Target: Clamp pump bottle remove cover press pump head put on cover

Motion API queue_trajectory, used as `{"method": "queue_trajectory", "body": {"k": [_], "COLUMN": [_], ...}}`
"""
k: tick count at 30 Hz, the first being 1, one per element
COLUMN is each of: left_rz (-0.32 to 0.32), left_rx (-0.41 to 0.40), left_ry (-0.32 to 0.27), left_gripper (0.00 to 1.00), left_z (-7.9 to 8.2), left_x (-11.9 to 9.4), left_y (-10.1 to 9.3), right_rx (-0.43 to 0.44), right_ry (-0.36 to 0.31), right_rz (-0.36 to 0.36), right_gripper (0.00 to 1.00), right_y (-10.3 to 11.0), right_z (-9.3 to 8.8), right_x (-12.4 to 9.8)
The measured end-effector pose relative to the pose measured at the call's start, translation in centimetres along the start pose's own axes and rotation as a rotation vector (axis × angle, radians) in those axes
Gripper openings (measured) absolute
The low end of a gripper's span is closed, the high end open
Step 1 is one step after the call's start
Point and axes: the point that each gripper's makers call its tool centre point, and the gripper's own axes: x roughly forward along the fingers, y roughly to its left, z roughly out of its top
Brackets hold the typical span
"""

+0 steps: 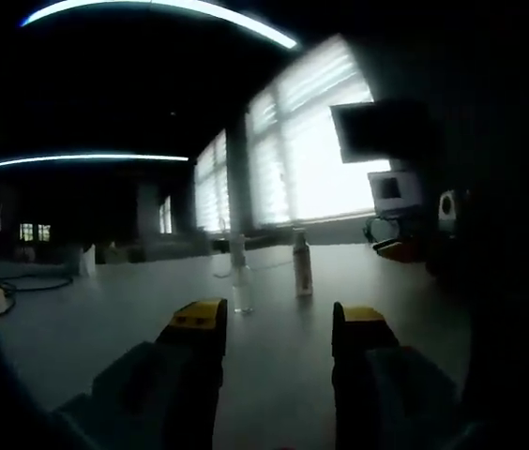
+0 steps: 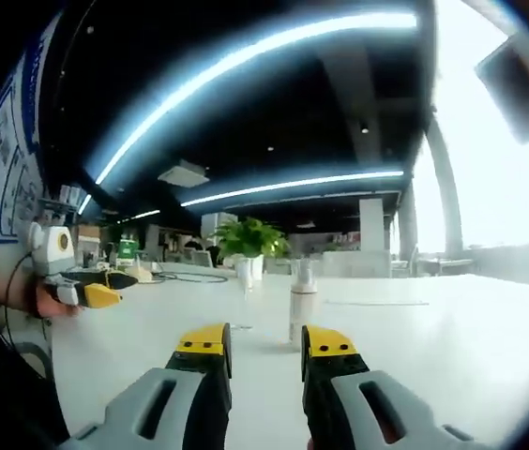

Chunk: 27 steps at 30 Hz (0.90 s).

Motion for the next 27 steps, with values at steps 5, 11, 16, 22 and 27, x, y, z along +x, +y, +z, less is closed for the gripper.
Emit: {"method": "queue_trajectory", "body": {"k": [5,11,16,22,27], "left_rz": [0.005,0.021,0.002,0.015,0.035], "left_rx": [-0.033,-0.067,-0.072,-0.077,-0.102], "left_ry": [0.001,-0.024,-0.006,-0.024,-0.016], "left_gripper": [0.37,0.37,0.37,0.37,0.37], "left_z": [0.1,0.4,0.0,0.3,0.2], "left_x": [-0.2,-0.5,-0.4,-0.5,-0.4], "left_y": [0.2,1.1,1.0,1.3,1.9], "right_rx": [0.004,-0.004,-0.011,0.003,0.016], "right_ry": [-0.002,0.013,0.009,0.004,-0.024], "right_rz": [0.001,0.009,-0.002,-0.006,-0.022], "right_gripper": [0.24,0.24,0.24,0.24,0.24], "right_y": [0.2,0.3,0.3,0.0,-0.4], "right_z": [0.1,-0.2,-0.2,0.0,0.4], "right_x": [-0.2,0.0,-0.1,-0.2,-0.3]}}
